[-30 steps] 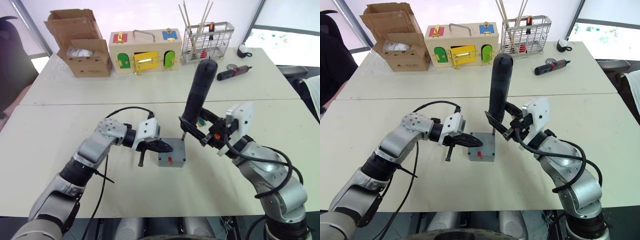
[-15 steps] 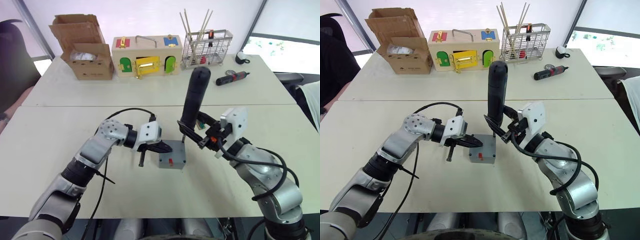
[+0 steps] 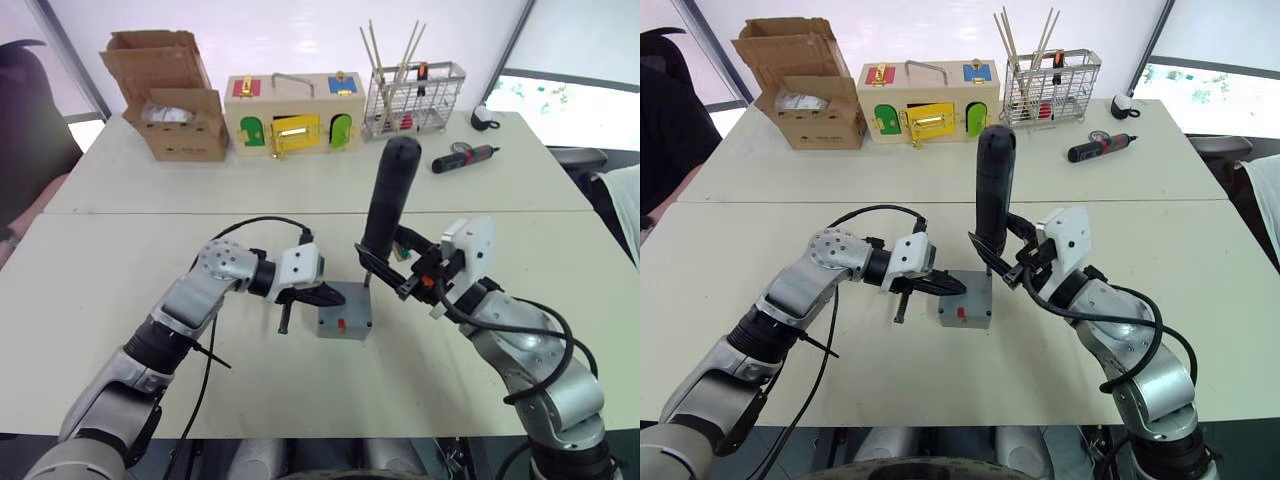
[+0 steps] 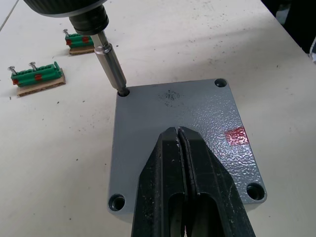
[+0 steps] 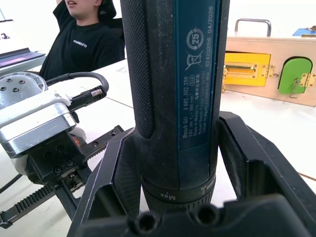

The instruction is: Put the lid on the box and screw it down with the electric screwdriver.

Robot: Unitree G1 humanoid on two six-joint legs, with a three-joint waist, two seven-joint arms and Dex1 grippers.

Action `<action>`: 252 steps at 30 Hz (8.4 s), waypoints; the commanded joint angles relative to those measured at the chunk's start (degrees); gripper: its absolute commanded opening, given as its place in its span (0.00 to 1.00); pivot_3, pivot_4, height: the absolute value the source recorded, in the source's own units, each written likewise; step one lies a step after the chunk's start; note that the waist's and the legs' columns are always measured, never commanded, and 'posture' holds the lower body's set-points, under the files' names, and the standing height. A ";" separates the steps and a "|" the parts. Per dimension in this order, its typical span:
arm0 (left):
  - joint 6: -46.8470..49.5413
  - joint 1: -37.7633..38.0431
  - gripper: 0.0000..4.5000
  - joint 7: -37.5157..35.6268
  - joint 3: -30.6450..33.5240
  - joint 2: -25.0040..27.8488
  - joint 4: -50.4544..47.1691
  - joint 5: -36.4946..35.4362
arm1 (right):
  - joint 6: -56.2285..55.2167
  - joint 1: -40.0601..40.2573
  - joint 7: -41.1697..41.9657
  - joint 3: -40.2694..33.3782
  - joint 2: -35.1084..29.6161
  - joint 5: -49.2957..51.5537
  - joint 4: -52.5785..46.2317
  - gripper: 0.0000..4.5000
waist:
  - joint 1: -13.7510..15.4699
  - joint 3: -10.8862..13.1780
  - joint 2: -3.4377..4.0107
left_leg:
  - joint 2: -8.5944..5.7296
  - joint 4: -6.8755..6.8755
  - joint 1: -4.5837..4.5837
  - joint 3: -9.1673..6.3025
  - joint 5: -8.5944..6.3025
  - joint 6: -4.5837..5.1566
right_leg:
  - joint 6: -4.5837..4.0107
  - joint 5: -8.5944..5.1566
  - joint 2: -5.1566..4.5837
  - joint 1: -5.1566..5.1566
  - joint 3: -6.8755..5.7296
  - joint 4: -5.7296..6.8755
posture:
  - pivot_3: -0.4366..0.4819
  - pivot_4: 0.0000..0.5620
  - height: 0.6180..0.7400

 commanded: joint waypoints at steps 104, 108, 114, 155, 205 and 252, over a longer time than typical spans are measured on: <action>15.89 -0.08 0.00 -2.45 8.12 8.79 -22.16 -15.88 | 49.56 -38.70 33.56 15.25 -46.20 7.79 64.82 0.75 | -0.08 2.79 1.37 | -0.09 0.27 -2.36 0.01 0.44 -0.27 | -0.18 0.09 -0.20 -2.41 -0.46 0.55 | 0.48 0.27 1.00; 15.59 -0.31 0.00 -2.69 7.91 9.24 -21.26 -15.60 | 49.07 -38.08 33.77 13.87 -45.23 6.79 64.79 0.98 | -0.04 2.76 1.30 | -0.09 0.38 -2.34 0.00 0.44 -0.27 | -0.18 0.09 -0.20 -2.35 -0.47 0.57 | 0.48 0.27 1.00; 15.08 -0.56 0.00 -3.15 7.96 9.32 -19.97 -15.52 | 47.38 -36.46 33.09 11.02 -44.50 5.69 63.00 0.99 | -0.02 2.76 1.29 | -0.09 0.90 -2.35 -0.02 0.38 -0.16 | -0.12 0.13 -0.20 -2.09 -0.47 0.59 | 0.48 0.27 1.00; 16.13 9.73 0.00 9.44 5.06 5.84 -9.60 -5.78 | 34.63 -3.08 15.11 -1.71 -18.43 24.57 -3.57 0.99 | 1.28 2.58 0.94 | -0.21 1.04 -2.17 -0.27 0.39 -0.12 | 0.07 0.32 -0.28 -1.79 -0.57 0.62 | 0.48 0.27 1.00; 9.45 9.93 0.00 11.71 3.57 0.43 -3.57 -0.52 | 23.72 -12.27 23.45 8.58 -20.17 12.43 6.64 0.99 | 1.39 2.46 0.96 | -0.25 1.10 -2.14 -0.54 0.42 -0.16 | 0.06 0.32 -0.32 -1.62 -0.88 0.62 | 0.48 0.27 1.00; 34.00 9.05 0.00 19.44 25.26 7.95 -25.99 -30.73 | 26.15 -11.42 -0.48 -24.38 -7.01 21.30 12.61 0.99 | 1.22 2.35 0.91 | -0.25 1.02 -2.22 -0.56 0.62 -0.51 | 0.06 0.32 -0.29 -1.74 -0.88 0.65 | 0.48 0.27 1.00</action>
